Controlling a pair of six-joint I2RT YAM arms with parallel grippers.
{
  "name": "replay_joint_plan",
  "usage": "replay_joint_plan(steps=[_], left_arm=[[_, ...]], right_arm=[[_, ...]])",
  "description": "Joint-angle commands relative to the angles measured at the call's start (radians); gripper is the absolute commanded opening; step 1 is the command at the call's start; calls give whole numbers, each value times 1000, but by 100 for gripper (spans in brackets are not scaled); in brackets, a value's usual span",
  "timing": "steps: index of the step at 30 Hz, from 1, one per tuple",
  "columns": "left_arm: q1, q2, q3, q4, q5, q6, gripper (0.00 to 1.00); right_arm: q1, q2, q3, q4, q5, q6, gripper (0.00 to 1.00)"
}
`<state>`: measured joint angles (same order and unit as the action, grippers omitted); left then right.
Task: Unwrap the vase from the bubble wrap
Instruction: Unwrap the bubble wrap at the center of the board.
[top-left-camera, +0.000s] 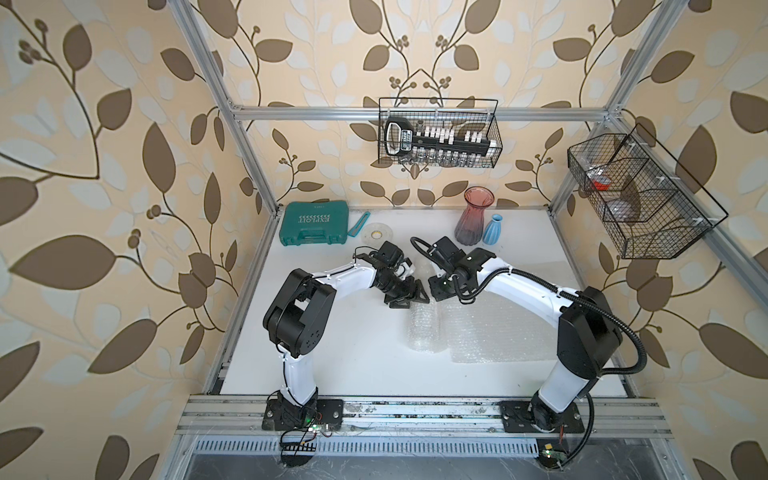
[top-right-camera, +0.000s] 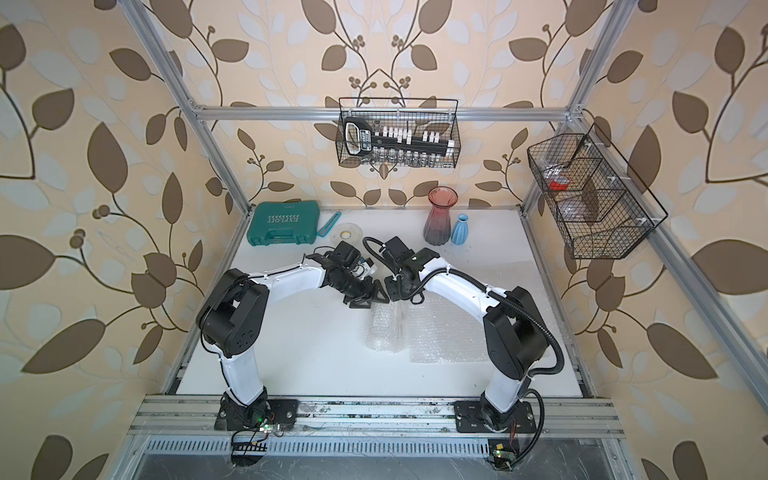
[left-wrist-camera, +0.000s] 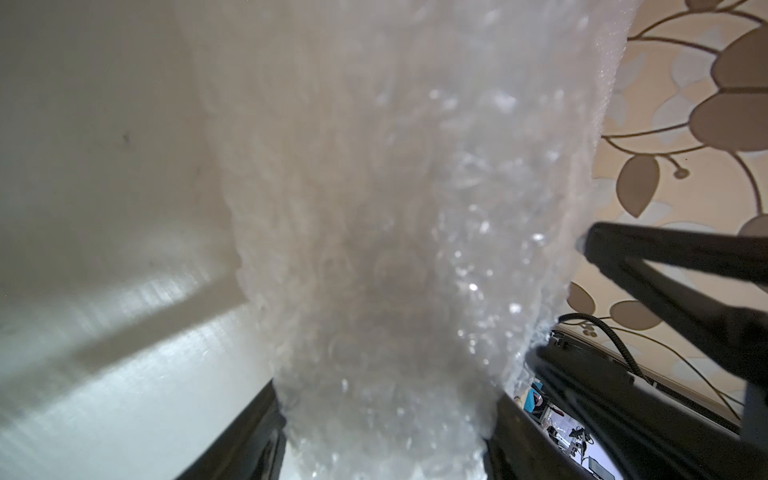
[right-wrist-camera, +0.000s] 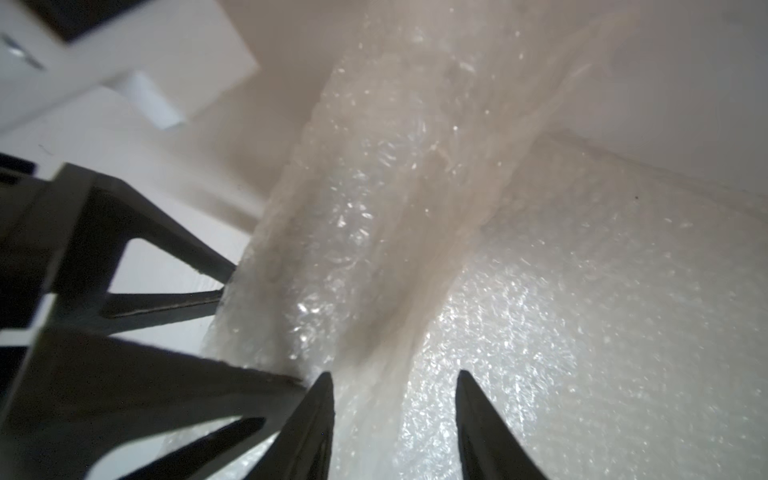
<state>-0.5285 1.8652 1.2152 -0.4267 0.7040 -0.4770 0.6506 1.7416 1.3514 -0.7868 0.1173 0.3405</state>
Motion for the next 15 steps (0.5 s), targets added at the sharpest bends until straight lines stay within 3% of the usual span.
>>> replay_joint_plan(steps=[1,10,15], left_arm=[[7,-26,-11,-80,-32,25,70],[7,-36,-2,-81,-17,27,70],[7,-40,9,-69,1,25,72]], right_arm=[[4,21,28,-70,87,24,45],[6,51,41,-124,186,65,44],[6,50,47,-111,164,69,42]])
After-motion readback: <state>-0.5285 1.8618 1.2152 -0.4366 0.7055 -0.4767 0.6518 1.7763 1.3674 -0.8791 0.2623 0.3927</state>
